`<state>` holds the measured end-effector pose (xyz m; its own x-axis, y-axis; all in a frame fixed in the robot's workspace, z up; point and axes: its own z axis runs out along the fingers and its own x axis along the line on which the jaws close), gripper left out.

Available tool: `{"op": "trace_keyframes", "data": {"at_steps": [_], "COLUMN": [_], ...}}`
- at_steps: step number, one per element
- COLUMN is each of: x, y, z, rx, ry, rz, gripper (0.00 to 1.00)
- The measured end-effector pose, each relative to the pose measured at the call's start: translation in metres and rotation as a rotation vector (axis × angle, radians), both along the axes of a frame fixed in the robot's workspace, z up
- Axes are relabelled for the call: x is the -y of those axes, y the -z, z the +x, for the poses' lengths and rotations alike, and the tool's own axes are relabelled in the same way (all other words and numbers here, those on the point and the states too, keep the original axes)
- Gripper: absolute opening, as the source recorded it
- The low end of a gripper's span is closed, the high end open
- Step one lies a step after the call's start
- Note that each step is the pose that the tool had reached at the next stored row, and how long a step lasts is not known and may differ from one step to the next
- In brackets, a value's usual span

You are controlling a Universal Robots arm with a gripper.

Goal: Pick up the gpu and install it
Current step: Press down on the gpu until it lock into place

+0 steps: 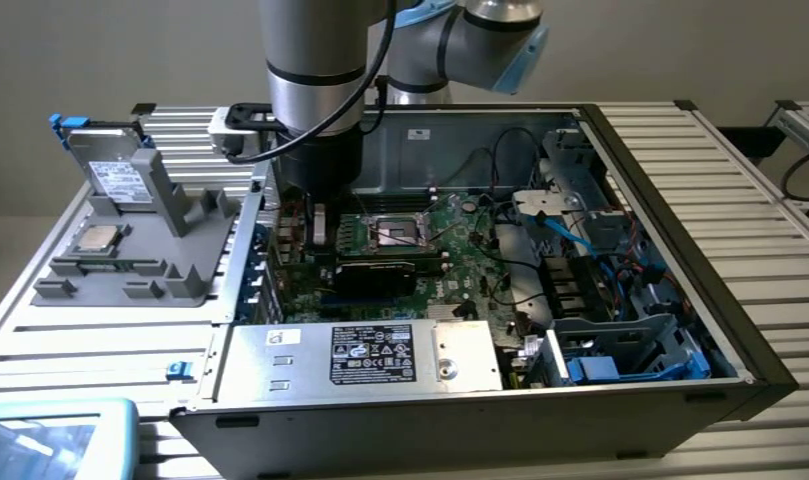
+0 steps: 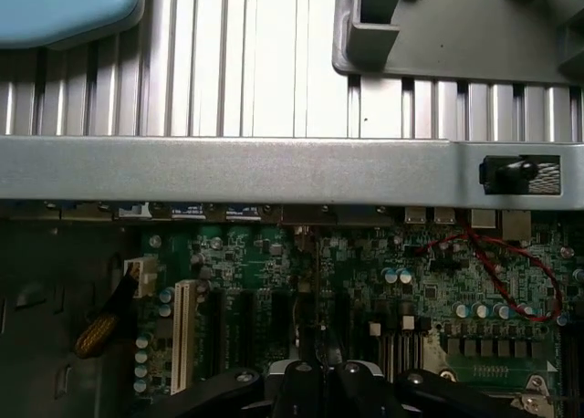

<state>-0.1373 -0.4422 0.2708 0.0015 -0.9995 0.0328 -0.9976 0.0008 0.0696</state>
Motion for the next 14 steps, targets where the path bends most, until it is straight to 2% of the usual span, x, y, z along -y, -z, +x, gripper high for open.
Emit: {"op": "trace_keyframes", "data": {"at_steps": [14], "x": [0.0002], "y": [0.0024], "z": [-0.0001], "rx": [-0.0003], "ry": [-0.001], "rz": [-0.0003], "gripper": [0.12]}}
